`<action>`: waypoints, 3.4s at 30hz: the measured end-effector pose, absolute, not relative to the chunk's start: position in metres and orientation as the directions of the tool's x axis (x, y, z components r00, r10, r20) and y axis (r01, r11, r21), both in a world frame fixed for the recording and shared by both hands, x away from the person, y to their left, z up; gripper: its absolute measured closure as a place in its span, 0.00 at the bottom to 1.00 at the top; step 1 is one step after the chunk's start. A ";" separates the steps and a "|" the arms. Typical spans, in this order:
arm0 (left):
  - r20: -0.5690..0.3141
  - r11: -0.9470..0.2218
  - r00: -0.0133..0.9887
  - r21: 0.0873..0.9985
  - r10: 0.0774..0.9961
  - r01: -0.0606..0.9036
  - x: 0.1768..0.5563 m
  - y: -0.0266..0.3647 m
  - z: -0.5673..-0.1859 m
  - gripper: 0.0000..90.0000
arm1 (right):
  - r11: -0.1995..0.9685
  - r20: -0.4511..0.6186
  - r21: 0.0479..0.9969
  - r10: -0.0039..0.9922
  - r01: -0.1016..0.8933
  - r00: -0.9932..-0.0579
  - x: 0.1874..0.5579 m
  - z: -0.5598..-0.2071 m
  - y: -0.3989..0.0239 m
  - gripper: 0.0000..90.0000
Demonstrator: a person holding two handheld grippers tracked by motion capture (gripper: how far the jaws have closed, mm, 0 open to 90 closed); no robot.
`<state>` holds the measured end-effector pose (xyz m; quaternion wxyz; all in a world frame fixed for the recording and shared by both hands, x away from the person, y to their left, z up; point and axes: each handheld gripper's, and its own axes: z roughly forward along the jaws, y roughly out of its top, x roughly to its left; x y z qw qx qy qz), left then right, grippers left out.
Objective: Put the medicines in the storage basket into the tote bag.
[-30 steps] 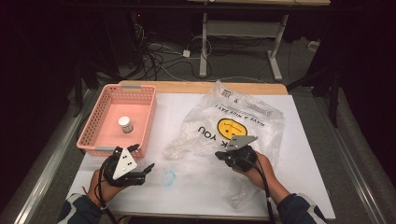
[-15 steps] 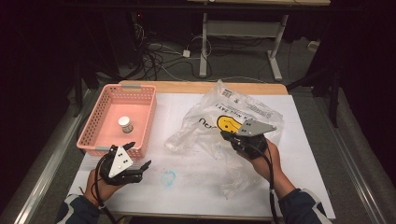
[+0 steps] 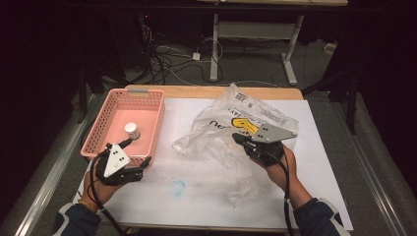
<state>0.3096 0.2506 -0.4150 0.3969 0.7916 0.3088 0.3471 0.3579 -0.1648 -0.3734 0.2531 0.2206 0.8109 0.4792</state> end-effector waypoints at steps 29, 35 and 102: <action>0.155 -0.537 0.532 0.465 0.832 0.704 0.472 0.283 -0.430 0.31 | 0.432 -0.209 0.896 0.617 0.104 -0.759 0.369 -0.366 -0.161 1.00; 0.125 -0.525 0.527 0.432 0.840 0.734 0.482 0.286 -0.436 0.53 | 0.425 -0.216 0.901 0.623 0.094 -0.752 0.368 -0.365 -0.163 1.00; 0.279 -0.615 0.807 0.778 0.521 0.128 0.396 0.021 -0.468 0.39 | 0.364 -0.178 0.925 0.672 0.111 -0.719 0.363 -0.351 -0.154 1.00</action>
